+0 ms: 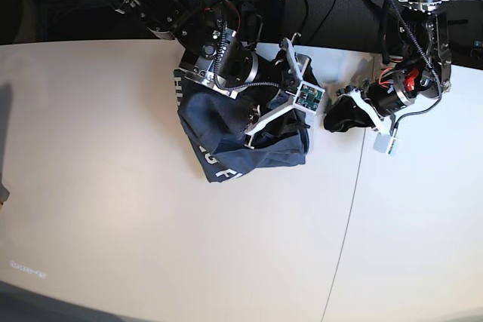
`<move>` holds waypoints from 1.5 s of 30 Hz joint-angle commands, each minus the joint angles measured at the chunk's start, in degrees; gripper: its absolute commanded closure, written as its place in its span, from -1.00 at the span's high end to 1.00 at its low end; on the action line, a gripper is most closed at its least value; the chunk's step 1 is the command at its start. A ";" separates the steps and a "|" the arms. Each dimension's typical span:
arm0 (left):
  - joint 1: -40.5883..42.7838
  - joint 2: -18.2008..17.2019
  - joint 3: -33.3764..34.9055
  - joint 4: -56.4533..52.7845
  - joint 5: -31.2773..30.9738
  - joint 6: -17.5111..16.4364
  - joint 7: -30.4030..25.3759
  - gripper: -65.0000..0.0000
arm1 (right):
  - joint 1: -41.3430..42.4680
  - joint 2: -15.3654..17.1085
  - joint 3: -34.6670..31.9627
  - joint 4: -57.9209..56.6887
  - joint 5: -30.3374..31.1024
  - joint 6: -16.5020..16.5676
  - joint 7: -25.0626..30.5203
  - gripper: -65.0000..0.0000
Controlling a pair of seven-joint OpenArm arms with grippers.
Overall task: Fold the T-shirt properly
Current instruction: 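Fold the lifted end over onto the stack with the right gripper, then press and smooth the folded bundle with the right gripper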
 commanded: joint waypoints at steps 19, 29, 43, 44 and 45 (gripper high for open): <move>6.75 -2.97 -3.50 0.00 -9.09 -2.90 10.38 -0.63 | 6.27 2.45 18.82 0.92 12.76 -12.22 -8.98 -1.00; 6.86 -2.99 -3.50 0.00 -9.07 -2.90 9.42 -0.63 | -2.91 3.10 14.78 1.86 22.29 -7.43 -9.66 -1.00; 6.86 -2.99 -3.50 0.00 -9.07 -2.90 9.44 -0.63 | -2.19 -1.44 3.93 2.95 17.49 -2.75 -5.51 -1.00; 6.88 -2.99 -3.50 0.00 -9.07 -2.90 9.44 -0.63 | -1.44 -1.81 4.37 2.95 16.55 -2.80 -5.53 -1.00; 6.88 -2.99 -3.50 0.00 -9.07 -2.90 9.46 -0.63 | -0.66 -1.99 4.92 2.95 16.04 -2.86 -5.55 -1.00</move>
